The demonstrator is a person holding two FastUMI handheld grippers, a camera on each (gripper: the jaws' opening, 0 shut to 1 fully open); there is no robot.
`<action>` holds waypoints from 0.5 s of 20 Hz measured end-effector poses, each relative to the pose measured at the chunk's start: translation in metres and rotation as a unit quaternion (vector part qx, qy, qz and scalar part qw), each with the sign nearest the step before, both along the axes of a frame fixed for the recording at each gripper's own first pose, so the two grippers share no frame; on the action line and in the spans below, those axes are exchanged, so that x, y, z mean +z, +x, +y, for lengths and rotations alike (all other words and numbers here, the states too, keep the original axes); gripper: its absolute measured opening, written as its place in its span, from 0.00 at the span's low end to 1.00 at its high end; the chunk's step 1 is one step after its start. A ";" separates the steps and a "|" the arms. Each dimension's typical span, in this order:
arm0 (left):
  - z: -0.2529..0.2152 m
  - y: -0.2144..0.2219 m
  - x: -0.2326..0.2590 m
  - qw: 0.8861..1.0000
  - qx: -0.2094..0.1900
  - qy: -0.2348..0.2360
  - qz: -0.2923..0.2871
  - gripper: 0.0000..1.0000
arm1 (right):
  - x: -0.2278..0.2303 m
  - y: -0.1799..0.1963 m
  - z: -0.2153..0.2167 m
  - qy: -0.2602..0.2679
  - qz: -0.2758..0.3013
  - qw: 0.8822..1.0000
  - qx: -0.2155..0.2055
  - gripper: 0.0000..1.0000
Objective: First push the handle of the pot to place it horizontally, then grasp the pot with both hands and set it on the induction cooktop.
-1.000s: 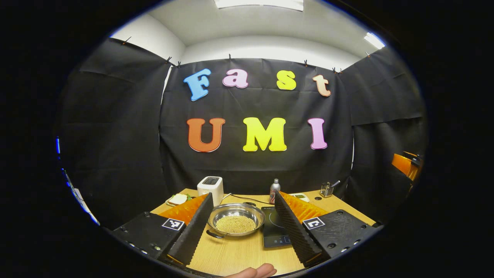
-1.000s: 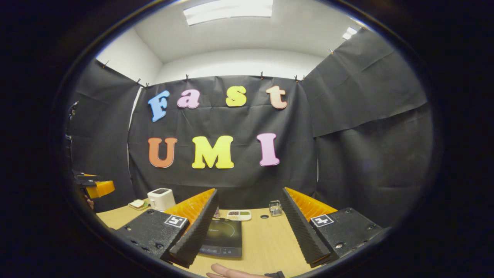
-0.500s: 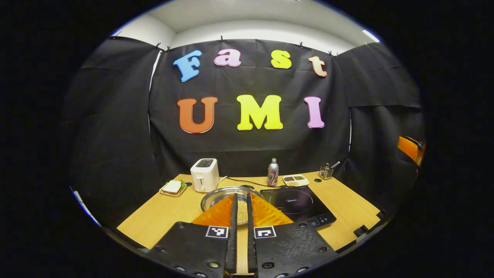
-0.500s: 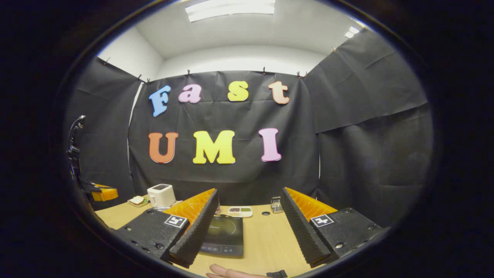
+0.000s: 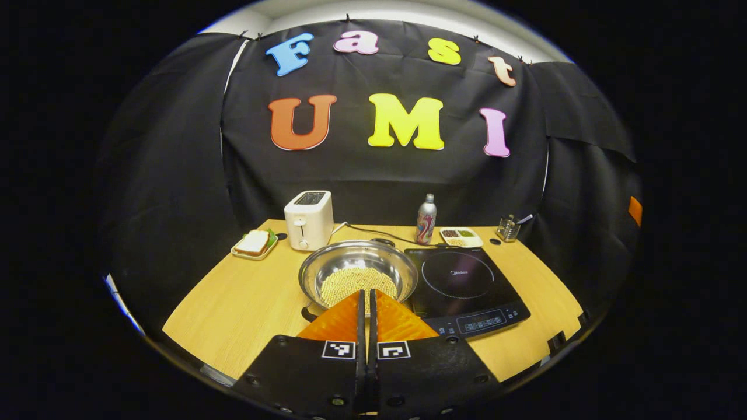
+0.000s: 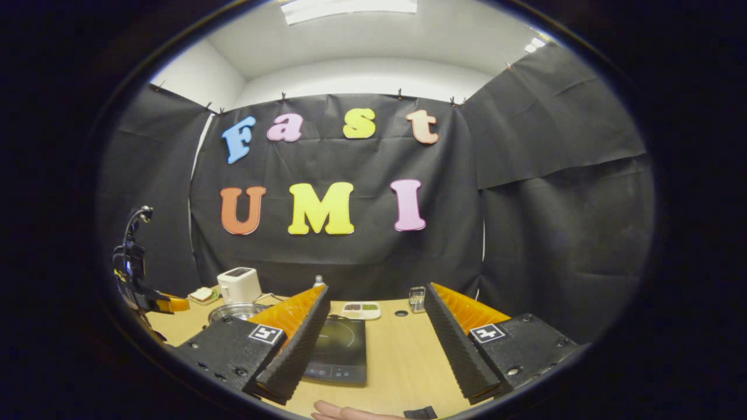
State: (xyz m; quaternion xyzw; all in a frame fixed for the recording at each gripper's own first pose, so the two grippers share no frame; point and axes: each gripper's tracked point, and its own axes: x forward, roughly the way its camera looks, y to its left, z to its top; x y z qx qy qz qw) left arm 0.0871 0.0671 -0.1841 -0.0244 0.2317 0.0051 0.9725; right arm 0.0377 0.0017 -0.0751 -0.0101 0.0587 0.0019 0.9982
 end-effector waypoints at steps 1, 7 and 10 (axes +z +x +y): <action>0.001 0.003 -0.010 1.000 -0.001 0.000 0.014 0.00 | -0.003 0.002 0.000 0.000 0.004 1.000 -0.001 0.98; 0.007 0.020 -0.065 0.997 0.001 -0.019 0.081 0.00 | -0.020 0.016 0.006 -0.007 0.023 1.000 0.002 0.99; 0.007 0.027 -0.096 0.992 -0.003 -0.034 0.118 0.00 | -0.029 0.024 0.012 -0.009 0.033 0.999 0.004 0.99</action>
